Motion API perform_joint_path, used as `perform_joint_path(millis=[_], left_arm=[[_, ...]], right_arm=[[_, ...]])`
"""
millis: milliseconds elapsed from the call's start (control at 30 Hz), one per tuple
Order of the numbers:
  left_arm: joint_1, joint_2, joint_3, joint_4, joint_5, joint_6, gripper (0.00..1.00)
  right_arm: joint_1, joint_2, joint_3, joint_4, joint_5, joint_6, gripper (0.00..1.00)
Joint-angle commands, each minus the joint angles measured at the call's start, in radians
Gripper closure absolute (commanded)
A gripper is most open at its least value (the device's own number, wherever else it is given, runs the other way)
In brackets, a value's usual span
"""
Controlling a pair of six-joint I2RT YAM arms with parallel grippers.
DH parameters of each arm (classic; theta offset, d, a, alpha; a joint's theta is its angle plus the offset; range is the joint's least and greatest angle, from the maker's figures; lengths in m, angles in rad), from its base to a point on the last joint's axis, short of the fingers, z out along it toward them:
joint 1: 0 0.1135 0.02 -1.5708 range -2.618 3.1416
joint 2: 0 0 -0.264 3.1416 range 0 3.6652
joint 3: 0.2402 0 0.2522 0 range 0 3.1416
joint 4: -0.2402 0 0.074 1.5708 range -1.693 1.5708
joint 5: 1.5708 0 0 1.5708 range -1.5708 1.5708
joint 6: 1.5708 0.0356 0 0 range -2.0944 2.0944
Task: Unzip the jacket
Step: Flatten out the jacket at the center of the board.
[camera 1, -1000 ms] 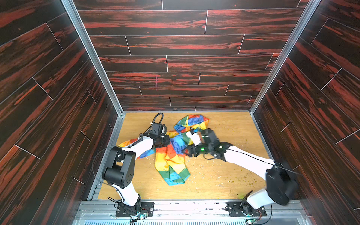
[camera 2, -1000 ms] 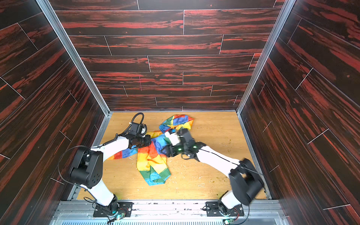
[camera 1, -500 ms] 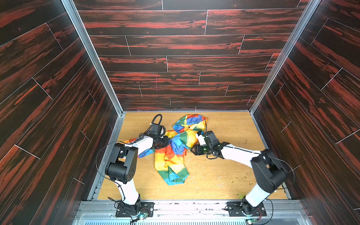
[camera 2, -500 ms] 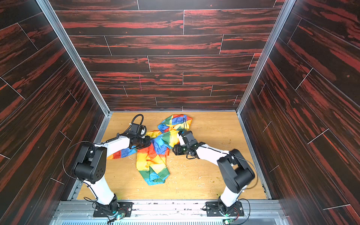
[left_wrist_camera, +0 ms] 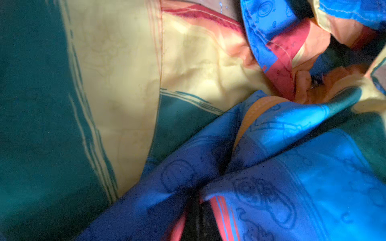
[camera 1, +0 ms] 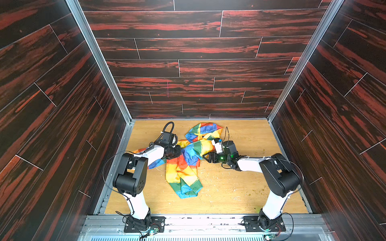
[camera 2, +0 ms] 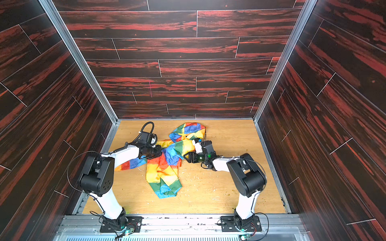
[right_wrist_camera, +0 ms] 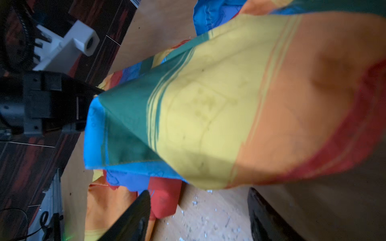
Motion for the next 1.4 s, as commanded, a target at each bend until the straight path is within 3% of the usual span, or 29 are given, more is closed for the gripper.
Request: perform_joint_path(millis=[0, 200, 333, 567, 733, 867, 967, 1100, 1267, 1367], left_arm=[[0.004, 0.006, 0.021, -0.017, 0.009, 0.007, 1.00], [0.005, 0.010, 0.026, -0.022, 0.016, 0.007, 1.00], [0.005, -0.002, 0.031, -0.028, 0.021, 0.010, 1.00], [0.005, -0.049, 0.049, -0.052, 0.027, 0.018, 1.00], [0.004, -0.122, 0.076, -0.102, 0.004, 0.046, 1.00], [0.004, -0.194, 0.101, -0.148, 0.001, 0.096, 1.00], [0.005, -0.236, 0.115, -0.168, 0.019, 0.132, 1.00], [0.002, -0.265, 0.130, -0.190, 0.055, 0.176, 1.00], [-0.023, -0.255, 0.144, -0.219, 0.082, 0.214, 1.00], [-0.041, -0.242, 0.155, -0.236, 0.058, 0.222, 1.00]], right_arm=[[-0.028, 0.065, 0.018, 0.046, -0.019, 0.046, 0.28], [-0.039, 0.126, 0.055, 0.075, -0.123, 0.061, 0.33], [-0.038, 0.126, 0.081, 0.084, -0.199, 0.071, 0.47], [-0.039, 0.055, 0.060, 0.020, -0.149, 0.059, 0.83], [-0.039, -0.064, 0.107, -0.184, -0.097, 0.043, 0.99], [-0.039, -0.178, 0.202, -0.419, -0.082, 0.037, 0.99], [-0.039, -0.208, 0.315, -0.641, -0.068, 0.023, 1.00], [-0.039, -0.232, 0.414, -0.804, -0.008, 0.003, 1.00], [-0.046, -0.198, 0.558, -0.941, 0.228, -0.028, 1.00], [-0.095, -0.127, 0.640, -0.984, 0.271, -0.011, 1.00]])
